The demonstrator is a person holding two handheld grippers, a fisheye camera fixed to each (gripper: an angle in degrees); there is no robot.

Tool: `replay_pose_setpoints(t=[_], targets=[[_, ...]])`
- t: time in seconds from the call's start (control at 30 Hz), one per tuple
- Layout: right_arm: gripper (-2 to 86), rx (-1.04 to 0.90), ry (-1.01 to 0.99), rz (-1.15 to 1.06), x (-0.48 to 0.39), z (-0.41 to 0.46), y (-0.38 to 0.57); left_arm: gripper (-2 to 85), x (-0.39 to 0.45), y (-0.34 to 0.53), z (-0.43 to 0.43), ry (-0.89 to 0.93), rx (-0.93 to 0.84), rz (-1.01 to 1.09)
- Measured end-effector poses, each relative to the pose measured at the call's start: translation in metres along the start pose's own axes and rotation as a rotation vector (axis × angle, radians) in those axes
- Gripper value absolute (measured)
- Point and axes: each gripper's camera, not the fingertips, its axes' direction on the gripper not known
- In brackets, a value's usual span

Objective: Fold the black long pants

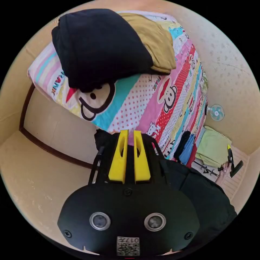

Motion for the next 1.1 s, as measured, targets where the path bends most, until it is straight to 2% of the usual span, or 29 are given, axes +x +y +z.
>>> replay_pose_setpoints(t=[0.13,0.23,0.4,0.5,0.53,0.57,0.6,0.67,0.7,0.77,0.87,1.0,1.1], targets=[[0.4,0.322,-0.036,0.02,-0.06,-0.072,0.025,8.7,-0.04,-0.019,-0.092,0.085,0.287,-0.078],[0.5,0.406,-0.094,0.016,-0.08,-0.102,0.048,12.0,-0.079,-0.034,-0.137,0.177,0.436,-0.175],[0.8,0.491,-0.053,0.041,-0.105,-0.137,0.091,12.4,-0.117,-0.076,-0.147,0.282,0.416,-0.25],[0.8,0.531,-0.071,0.083,-0.12,-0.154,0.113,7.8,-0.125,-0.081,-0.131,0.388,0.404,-0.331],[0.6,0.562,-0.09,0.082,-0.125,-0.16,0.12,3.7,-0.12,-0.076,-0.128,0.487,0.43,-0.304],[0.6,0.578,-0.102,0.079,-0.128,-0.163,0.123,3.2,-0.105,-0.073,-0.126,0.631,0.431,-0.183],[0.5,0.611,-0.129,0.068,-0.134,-0.168,0.128,2.9,-0.093,-0.071,-0.125,0.69,0.421,-0.109],[0.5,0.649,-0.175,0.044,-0.142,-0.173,0.131,1.7,-0.024,-0.052,-0.124,0.768,0.297,0.205],[0.5,0.676,-0.204,0.03,-0.148,-0.175,0.13,1.4,-0.002,-0.046,-0.121,0.766,0.241,0.283],[0.5,0.713,-0.241,0.018,-0.156,-0.172,0.128,0.7,0.095,-0.007,-0.108,0.68,0.07,0.584],[0.5,0.726,-0.331,0.004,-0.168,-0.152,0.116,0.4,0.203,0.043,-0.099,0.528,0.027,0.856],[0.5,0.706,-0.476,-0.033,-0.193,-0.111,0.094,1.1,0.306,0.065,-0.103,0.645,-0.029,1.142],[0.5,0.624,-0.523,-0.029,-0.21,-0.078,0.072,4.6,0.385,0.086,-0.065,0.582,-0.301,1.318]])
